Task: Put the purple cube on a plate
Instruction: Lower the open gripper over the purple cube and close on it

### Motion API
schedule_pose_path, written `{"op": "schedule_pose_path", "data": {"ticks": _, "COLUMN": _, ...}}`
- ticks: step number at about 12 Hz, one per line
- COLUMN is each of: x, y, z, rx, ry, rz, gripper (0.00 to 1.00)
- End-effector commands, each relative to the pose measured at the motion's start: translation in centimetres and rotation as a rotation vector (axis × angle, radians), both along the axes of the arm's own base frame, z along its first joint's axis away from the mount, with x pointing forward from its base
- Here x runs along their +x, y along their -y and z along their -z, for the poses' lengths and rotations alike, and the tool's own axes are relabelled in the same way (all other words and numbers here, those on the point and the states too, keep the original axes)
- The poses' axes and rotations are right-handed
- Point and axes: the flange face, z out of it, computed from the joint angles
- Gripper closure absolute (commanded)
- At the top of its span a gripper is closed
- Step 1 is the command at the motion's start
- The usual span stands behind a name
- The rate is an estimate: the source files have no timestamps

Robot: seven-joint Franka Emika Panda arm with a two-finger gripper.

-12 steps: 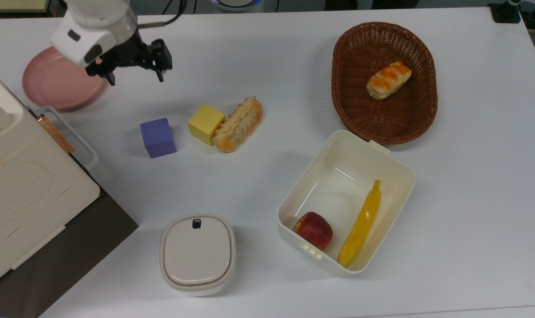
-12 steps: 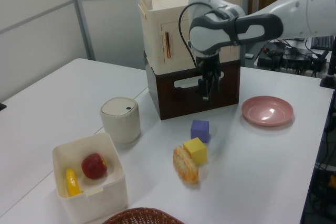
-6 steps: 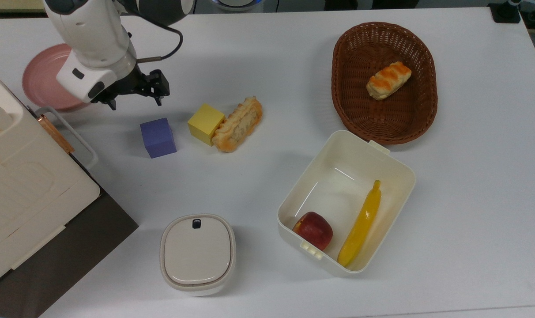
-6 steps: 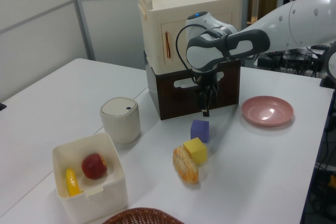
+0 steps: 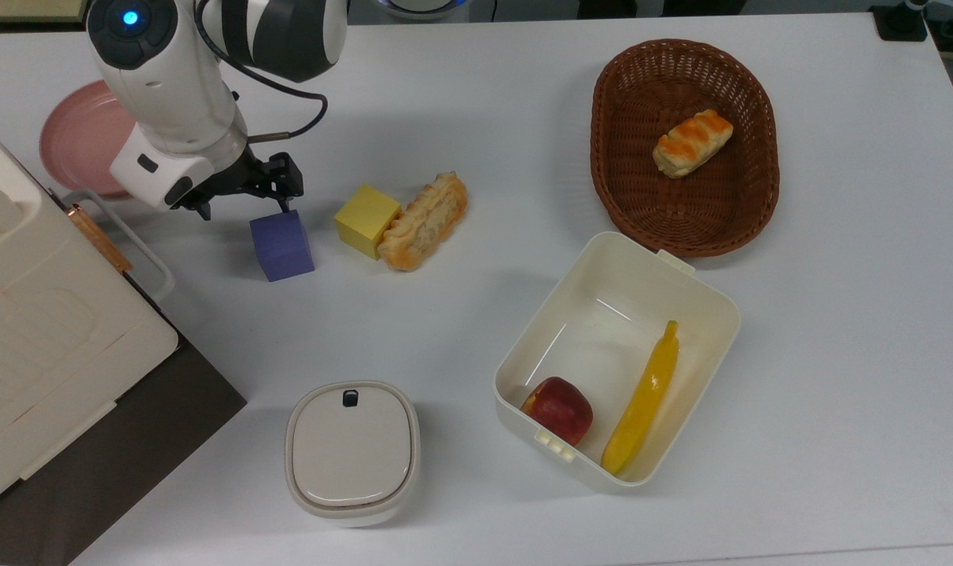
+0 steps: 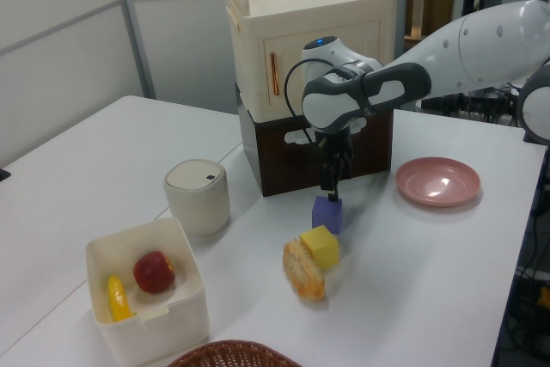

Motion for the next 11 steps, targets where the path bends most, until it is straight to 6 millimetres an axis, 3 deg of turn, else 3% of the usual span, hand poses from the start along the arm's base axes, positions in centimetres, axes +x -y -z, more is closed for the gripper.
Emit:
{"op": "schedule_pose_path", "data": {"ticks": 1, "x": -0.1, "y": -0.1, "z": 0.5, "rx": -0.023, "ry": 0.004, "rz": -0.036, "gripper": 0.00}}
{"op": "schedule_pose_path", "data": {"ticks": 8, "x": 1.2, "y": -3.3, "z": 4.6, "rx": -0.007, "ry": 0.006, "rz": -0.084, "gripper": 0.00}}
{"op": "schedule_pose_path", "data": {"ticks": 10, "x": 1.4, "y": -3.8, "z": 4.8, "rx": -0.004, "ry": 0.007, "rz": -0.097, "gripper": 0.00}}
{"op": "schedule_pose_path", "data": {"ticks": 11, "x": 1.3, "y": -3.7, "z": 4.9, "rx": -0.003, "ry": 0.006, "rz": -0.100, "gripper": 0.21}}
